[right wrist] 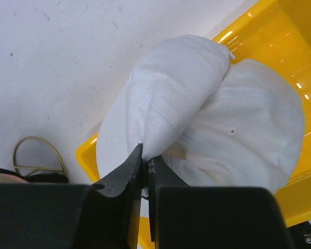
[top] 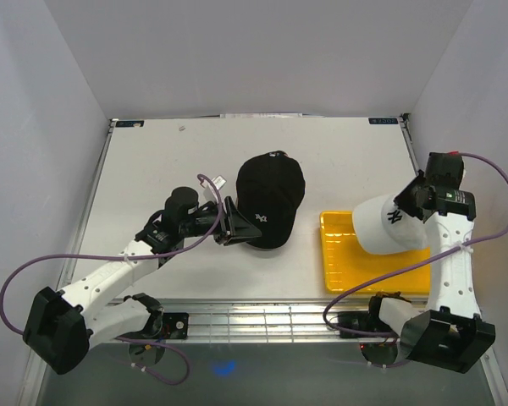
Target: Stack the hats
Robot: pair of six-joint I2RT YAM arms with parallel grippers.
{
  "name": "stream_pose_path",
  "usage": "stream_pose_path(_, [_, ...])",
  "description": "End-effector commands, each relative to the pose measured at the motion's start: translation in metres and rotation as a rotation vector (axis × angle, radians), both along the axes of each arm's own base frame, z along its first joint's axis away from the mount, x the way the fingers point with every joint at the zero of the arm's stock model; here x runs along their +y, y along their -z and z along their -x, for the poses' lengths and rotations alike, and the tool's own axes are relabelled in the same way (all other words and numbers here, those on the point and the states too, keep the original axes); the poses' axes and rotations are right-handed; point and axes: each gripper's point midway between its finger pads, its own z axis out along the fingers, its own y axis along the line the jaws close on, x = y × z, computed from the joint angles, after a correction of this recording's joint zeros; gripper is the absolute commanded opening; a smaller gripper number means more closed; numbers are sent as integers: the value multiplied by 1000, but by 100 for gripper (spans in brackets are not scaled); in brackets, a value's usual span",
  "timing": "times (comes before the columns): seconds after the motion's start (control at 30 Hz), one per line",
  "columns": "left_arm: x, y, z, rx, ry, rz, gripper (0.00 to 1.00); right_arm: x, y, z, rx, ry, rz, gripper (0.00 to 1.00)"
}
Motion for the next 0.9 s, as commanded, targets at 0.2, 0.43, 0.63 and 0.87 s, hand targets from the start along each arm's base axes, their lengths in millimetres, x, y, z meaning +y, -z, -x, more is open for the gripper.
stream_pose_path(0.2, [-9,-69,-13,-263,-24,72,59,64,-62,-22,-172,-204,-101,8])
stream_pose_path(0.43, [-22,-111,-17,-391,-21,167,62,87,-108,-29,-254,-316,-152,8])
stream_pose_path(0.63, [-55,-138,-22,-453,12,181,65,117,-152,-32,-336,-396,-212,8])
stream_pose_path(0.87, [-82,-151,-43,-462,-20,173,66,150,-189,-33,-390,-486,-255,8])
